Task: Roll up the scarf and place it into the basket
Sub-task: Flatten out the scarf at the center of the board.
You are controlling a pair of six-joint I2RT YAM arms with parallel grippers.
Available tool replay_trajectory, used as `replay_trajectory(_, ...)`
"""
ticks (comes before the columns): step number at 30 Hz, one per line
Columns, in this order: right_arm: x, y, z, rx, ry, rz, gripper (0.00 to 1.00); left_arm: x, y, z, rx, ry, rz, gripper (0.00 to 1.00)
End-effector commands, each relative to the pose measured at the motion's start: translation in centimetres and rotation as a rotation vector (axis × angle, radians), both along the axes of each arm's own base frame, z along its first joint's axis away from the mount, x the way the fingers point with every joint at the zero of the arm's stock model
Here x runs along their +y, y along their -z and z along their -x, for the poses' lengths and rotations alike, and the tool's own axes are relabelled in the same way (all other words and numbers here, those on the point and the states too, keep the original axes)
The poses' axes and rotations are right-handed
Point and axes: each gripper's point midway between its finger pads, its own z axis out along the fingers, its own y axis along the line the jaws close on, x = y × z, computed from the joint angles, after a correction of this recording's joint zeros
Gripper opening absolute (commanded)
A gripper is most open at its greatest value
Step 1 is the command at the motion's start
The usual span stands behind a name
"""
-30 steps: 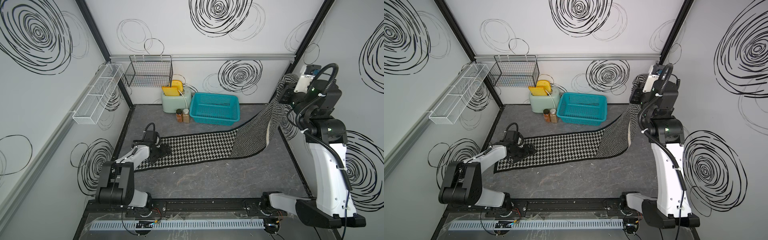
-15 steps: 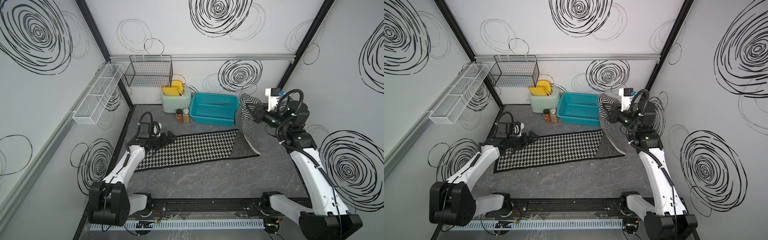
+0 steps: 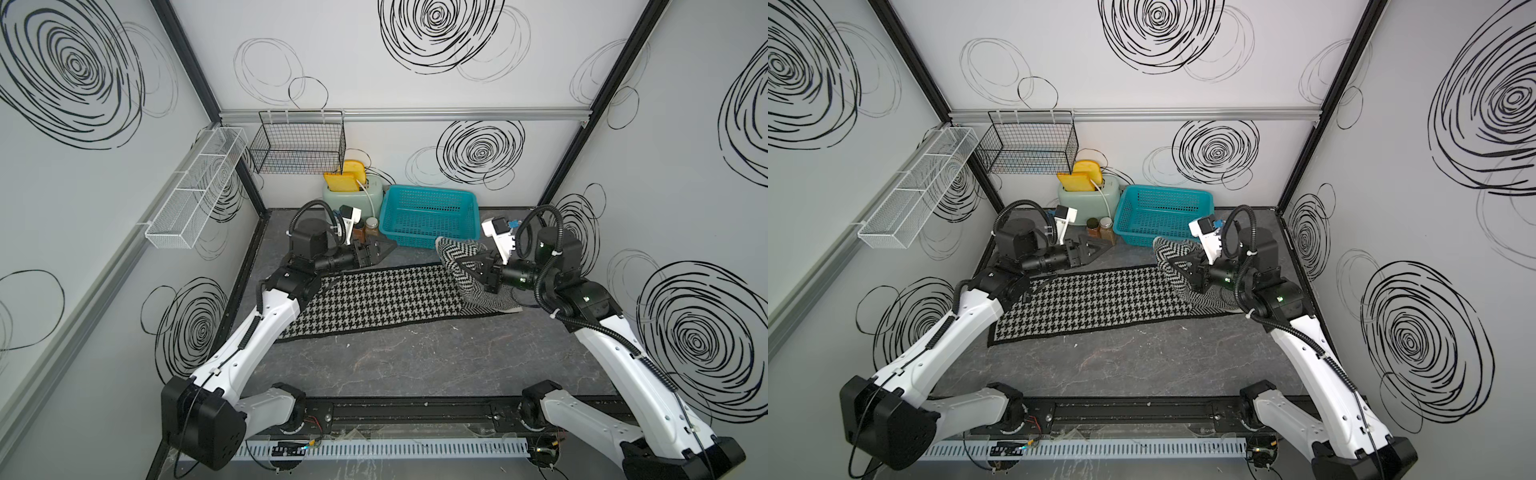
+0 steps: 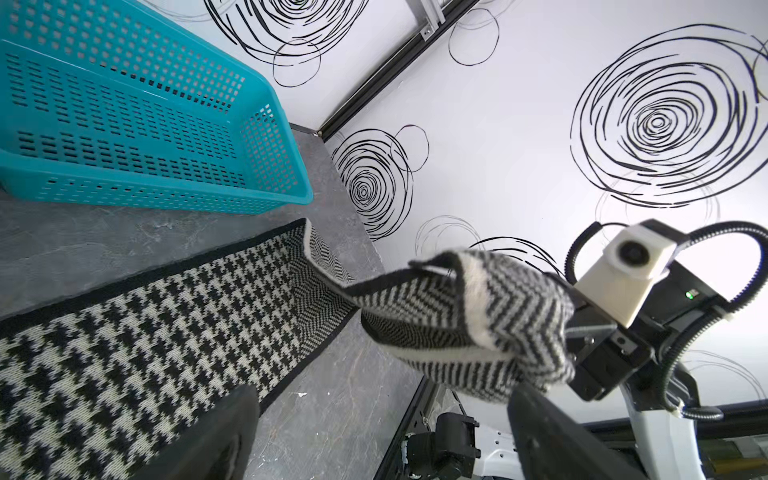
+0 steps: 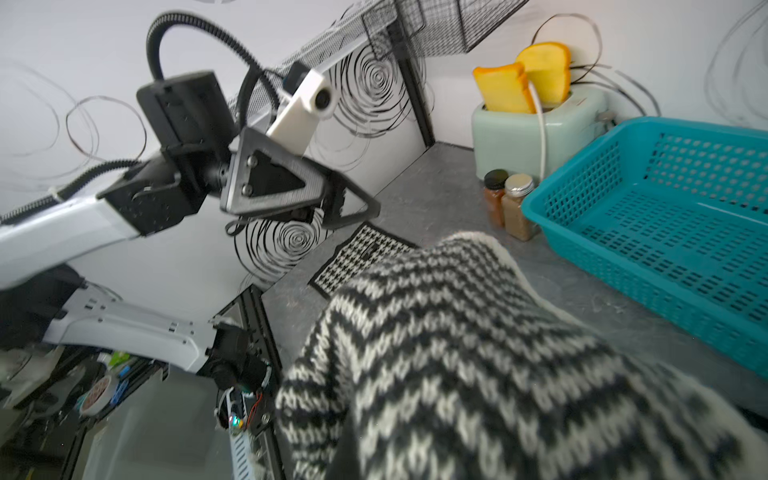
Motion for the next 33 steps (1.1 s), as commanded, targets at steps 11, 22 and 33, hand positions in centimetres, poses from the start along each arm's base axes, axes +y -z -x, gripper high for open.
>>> replay_trajectory(11,3.6,15.2,2.4,0.255,-0.180,0.324,0.09,4.8,9.1,0.1,0.257,-0.168,-0.078,0.98)
replay_trajectory(22,7.8,21.7,8.6,0.466,-0.443,0.430,0.33,7.3,14.9,1.1,0.378,-0.216,-0.171,0.98)
replay_trajectory(33,6.0,18.6,6.8,0.503,-0.360,0.427,0.94,5.1,19.5,3.5,0.482,-0.159,-0.322,0.99)
